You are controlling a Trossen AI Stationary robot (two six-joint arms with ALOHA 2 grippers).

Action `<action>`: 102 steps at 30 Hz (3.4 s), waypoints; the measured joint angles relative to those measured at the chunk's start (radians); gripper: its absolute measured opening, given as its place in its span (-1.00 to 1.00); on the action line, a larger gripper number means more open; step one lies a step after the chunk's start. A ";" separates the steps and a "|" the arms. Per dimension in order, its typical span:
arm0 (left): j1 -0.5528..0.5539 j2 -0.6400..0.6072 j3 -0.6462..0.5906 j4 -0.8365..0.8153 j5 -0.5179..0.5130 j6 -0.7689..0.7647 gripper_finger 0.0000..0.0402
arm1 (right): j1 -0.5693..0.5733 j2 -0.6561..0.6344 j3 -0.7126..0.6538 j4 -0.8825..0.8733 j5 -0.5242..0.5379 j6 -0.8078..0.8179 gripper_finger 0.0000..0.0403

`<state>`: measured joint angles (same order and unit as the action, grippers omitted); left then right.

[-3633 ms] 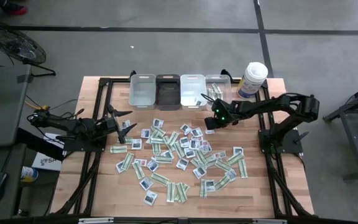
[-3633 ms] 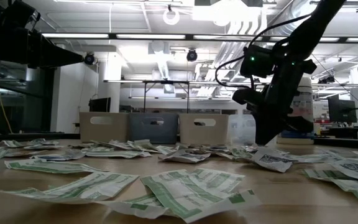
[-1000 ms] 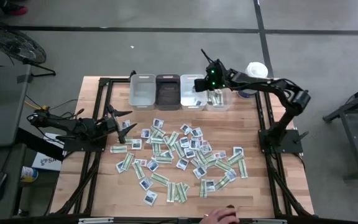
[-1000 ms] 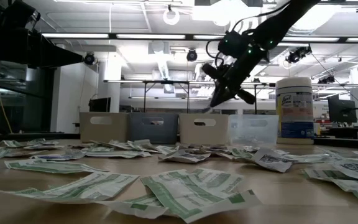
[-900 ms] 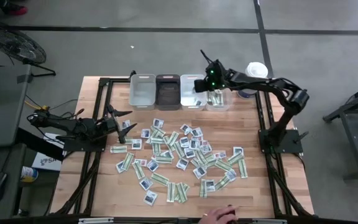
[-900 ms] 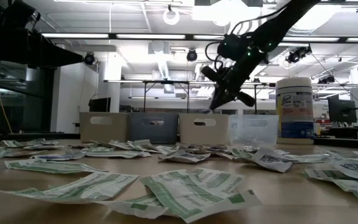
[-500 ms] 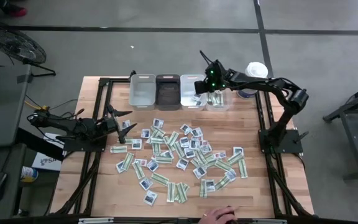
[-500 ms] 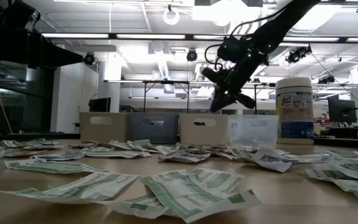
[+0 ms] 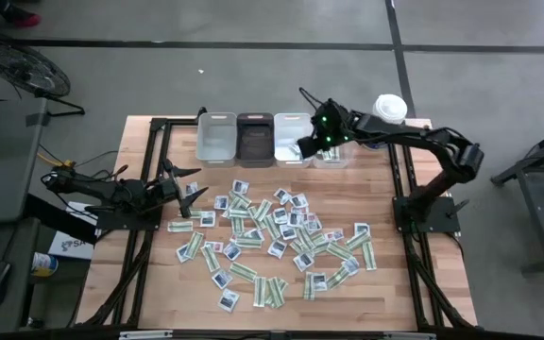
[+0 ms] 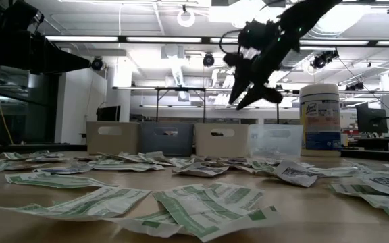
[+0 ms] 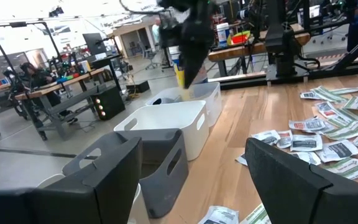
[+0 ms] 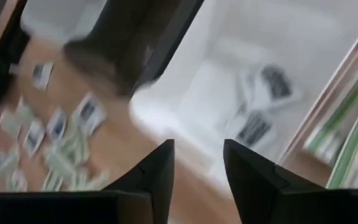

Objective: Pick & Place First Aid Supplies
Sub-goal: Put the black towelette pack into the white bin

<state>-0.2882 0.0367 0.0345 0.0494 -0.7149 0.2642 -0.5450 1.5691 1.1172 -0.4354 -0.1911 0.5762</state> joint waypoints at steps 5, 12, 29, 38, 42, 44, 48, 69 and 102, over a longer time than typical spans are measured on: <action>0.000 0.000 0.000 0.000 0.000 0.000 0.40 | 0.101 -0.039 0.000 -0.161 -0.001 0.017 -0.34; 0.000 0.000 0.000 0.000 0.000 0.000 0.40 | 0.235 -0.009 0.000 -0.188 -0.016 -0.230 -0.34; 0.000 0.000 0.000 0.000 0.000 0.000 0.40 | 0.420 0.201 0.000 0.062 0.104 -1.101 -0.34; 0.000 0.000 0.000 0.000 0.000 0.000 0.40 | 0.441 0.301 0.000 0.142 0.154 -1.192 -0.34; 0.000 0.000 0.000 0.000 0.000 0.000 0.40 | 0.443 0.318 0.000 0.171 0.213 -1.217 -0.34; 0.000 0.000 0.000 0.000 0.000 0.000 0.40 | 0.443 0.324 0.000 0.172 0.223 -1.232 -0.34; 0.000 0.000 0.000 0.000 0.000 0.000 0.40 | 0.443 0.332 0.000 0.166 0.220 -1.272 -0.34; 0.000 0.000 0.000 0.000 0.000 0.000 0.40 | 0.440 0.370 0.001 0.200 0.216 -1.335 -0.43; 0.000 0.000 0.000 0.000 0.000 0.000 0.40 | 0.454 0.234 -0.002 0.162 0.313 -1.238 -1.00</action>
<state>-0.2884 0.0366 0.0341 0.0494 -0.7147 0.2642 -0.0909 1.8035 1.1156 -0.2739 0.1218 -0.6621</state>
